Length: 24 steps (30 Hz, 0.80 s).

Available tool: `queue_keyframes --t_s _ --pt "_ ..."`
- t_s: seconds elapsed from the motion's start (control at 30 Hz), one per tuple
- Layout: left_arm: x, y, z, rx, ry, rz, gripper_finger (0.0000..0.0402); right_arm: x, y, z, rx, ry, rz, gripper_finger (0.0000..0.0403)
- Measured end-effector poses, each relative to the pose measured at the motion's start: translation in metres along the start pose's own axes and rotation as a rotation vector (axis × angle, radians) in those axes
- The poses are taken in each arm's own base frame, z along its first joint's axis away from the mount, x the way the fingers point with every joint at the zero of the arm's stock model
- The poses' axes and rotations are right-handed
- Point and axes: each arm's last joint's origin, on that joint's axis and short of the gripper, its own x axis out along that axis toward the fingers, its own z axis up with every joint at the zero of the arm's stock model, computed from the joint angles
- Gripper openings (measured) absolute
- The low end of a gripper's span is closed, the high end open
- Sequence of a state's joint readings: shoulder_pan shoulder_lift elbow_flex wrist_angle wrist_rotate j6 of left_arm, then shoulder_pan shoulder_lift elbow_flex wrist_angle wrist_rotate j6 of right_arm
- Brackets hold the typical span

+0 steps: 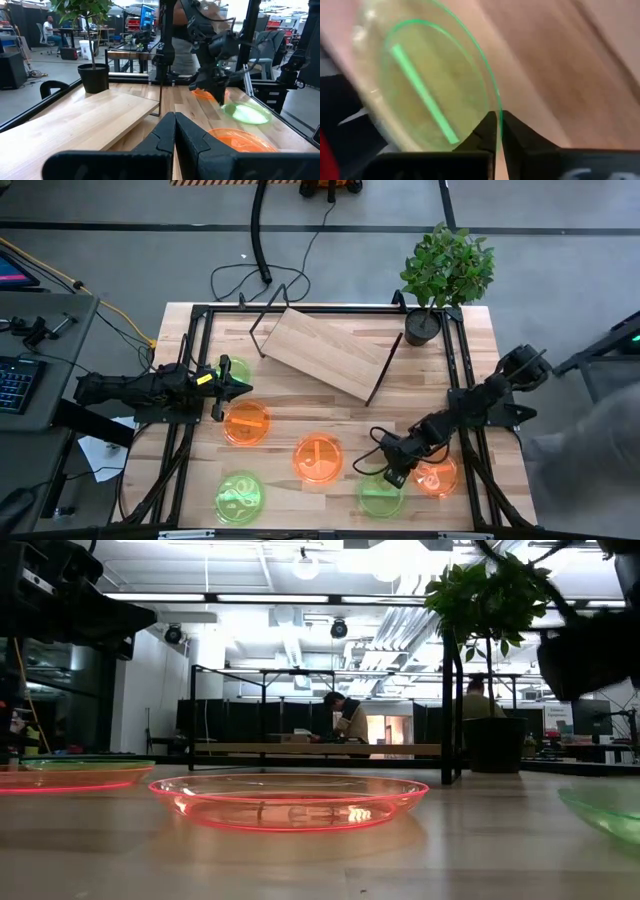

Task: Place and stack plates onto a shelf
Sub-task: Put the bottom right green plate on top of the shelf

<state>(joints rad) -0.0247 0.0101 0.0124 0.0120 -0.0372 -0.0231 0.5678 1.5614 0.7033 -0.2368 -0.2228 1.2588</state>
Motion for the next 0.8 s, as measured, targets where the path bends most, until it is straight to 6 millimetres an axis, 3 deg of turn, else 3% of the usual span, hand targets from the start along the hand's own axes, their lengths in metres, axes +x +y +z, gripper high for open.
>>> queue_keyframes --t_s 0.3,0.43,0.63,0.8 --pt "0.000 0.000 0.000 0.000 0.000 0.000 0.0000 -0.040 0.016 0.017 -0.135 -0.043 0.267 0.0000" --pt "0.000 0.000 0.000 0.000 0.000 0.000 0.0000 -0.054 0.013 0.021 -0.142 -0.061 0.287 0.0000" --pt "0.000 0.000 0.000 0.000 0.000 0.000 0.0000 -0.055 0.014 0.017 -0.101 -0.048 0.283 0.0000" --pt "0.000 0.000 0.000 0.000 0.000 0.000 0.0000 -0.046 0.021 0.000 -0.094 -0.058 0.261 0.0003"
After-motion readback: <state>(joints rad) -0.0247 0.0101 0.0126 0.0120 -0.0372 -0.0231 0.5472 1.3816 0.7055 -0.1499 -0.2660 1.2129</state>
